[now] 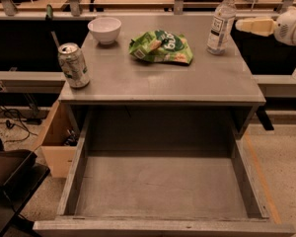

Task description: Move blue plastic bottle near 7up can

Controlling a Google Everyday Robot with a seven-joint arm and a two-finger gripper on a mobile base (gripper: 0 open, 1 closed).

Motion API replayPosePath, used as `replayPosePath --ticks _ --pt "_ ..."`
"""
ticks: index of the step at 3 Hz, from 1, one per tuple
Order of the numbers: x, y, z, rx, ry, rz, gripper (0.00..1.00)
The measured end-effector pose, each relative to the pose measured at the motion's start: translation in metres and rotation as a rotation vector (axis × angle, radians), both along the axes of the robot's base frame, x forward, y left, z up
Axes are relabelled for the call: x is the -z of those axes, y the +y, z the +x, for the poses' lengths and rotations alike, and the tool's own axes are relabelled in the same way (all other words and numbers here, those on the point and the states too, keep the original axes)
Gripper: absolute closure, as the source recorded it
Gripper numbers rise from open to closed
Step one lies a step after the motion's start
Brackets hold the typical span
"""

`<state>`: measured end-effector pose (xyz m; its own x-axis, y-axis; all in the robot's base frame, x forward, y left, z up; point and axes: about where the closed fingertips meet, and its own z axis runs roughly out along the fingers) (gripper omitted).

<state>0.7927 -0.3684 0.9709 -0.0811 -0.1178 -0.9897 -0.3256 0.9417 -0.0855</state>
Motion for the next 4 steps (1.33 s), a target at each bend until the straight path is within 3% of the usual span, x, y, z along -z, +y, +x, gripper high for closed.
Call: replayPosePath --ticks 2,4 --pt "0.012 0.022 0.047 -0.079 0.009 0.08 0.0" --pt "0.006 0.06 0.056 -0.179 -0.026 0.103 0.0"
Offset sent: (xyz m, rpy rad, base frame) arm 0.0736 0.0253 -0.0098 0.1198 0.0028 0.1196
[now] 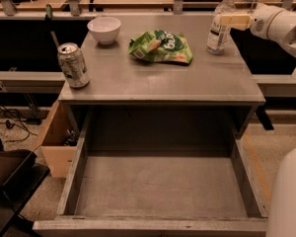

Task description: Move blue plastic bottle near 7up can

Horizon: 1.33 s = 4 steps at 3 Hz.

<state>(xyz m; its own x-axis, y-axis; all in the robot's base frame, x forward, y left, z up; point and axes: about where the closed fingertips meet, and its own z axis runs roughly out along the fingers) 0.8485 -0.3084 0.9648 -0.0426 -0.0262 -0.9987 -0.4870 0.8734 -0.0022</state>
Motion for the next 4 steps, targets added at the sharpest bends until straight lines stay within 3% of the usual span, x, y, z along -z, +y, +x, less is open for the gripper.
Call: replayPosePath --ticks 1,2,4 --pt "0.003 0.017 0.004 -0.039 -0.006 0.008 0.0" --pt "0.016 0.033 0.01 -0.067 0.002 0.015 0.26" --pt "0.018 0.039 0.012 -0.074 0.005 0.016 0.72"
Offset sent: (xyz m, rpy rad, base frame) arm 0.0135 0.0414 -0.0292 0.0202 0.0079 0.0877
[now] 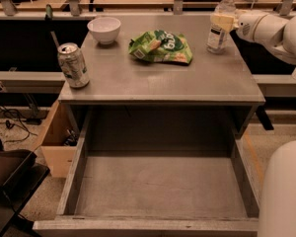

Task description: Move blue plastic bottle near 7up can

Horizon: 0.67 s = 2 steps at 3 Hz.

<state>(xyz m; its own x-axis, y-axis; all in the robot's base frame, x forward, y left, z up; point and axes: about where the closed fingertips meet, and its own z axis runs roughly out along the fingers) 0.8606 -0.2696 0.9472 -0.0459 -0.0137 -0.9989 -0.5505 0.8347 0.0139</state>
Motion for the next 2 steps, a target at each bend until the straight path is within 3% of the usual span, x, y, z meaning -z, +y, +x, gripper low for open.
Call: replayPosePath --ticks 1,2 --pt "0.0011 0.0036 0.0012 -0.004 0.001 0.001 0.95" --pt "-0.0056 0.003 -0.0004 0.0 -0.005 -0.013 1.0"
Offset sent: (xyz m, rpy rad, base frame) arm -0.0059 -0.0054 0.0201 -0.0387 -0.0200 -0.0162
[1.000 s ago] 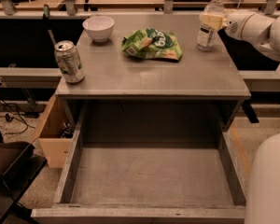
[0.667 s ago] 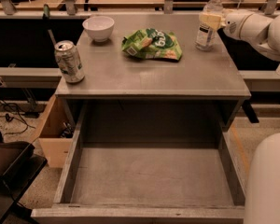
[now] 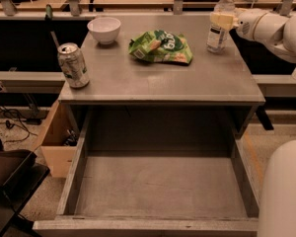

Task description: Move blue plastic bottle near 7up can

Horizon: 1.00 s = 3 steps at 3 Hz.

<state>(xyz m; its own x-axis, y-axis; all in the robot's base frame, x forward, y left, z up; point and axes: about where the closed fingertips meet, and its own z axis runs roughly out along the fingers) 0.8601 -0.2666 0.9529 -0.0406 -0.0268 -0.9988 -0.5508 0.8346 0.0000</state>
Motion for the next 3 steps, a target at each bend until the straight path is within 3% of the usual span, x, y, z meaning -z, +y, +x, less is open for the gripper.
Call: replayPosePath --ticks 1,2,3 --pt "-0.018 0.0 0.0 0.028 -0.002 -0.035 1.0" --pt "-0.053 0.015 -0.008 0.035 -0.02 -0.064 1.0" --pt "-0.082 0.046 -0.029 0.002 -0.046 -0.074 1.0"
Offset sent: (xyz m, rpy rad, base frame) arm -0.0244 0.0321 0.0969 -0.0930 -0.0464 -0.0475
